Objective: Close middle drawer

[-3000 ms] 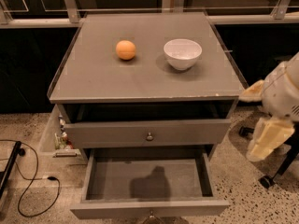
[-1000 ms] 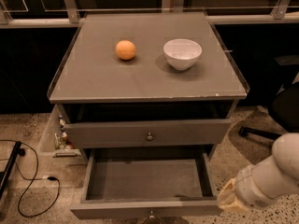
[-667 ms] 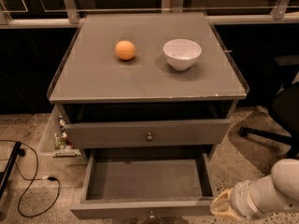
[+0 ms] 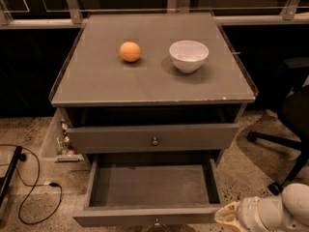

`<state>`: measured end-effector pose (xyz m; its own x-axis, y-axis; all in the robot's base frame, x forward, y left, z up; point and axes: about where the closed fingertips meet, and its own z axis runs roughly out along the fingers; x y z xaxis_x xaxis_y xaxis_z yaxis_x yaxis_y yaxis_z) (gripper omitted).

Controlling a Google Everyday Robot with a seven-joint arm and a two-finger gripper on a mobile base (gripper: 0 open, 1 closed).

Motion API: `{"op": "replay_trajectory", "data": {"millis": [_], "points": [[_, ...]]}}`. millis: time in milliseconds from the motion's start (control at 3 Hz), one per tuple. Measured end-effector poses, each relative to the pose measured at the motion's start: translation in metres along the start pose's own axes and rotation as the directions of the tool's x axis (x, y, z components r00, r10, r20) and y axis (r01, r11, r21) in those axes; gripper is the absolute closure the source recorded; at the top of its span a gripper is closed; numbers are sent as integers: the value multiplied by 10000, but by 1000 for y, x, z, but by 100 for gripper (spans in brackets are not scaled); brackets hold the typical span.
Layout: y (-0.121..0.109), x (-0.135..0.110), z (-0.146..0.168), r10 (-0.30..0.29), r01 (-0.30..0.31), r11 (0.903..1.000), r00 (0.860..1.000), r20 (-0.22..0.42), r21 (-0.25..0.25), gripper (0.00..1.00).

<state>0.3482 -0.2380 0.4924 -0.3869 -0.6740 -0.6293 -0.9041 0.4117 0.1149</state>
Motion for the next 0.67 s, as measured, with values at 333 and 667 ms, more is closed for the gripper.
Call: {"op": "replay_trajectory", "data": {"millis": [333,667], "points": [[0,0,0,-6,6,10000,10000,2,-3,100],[-1,6,21,316,-315,9995,9990,308,-49,100]]}}
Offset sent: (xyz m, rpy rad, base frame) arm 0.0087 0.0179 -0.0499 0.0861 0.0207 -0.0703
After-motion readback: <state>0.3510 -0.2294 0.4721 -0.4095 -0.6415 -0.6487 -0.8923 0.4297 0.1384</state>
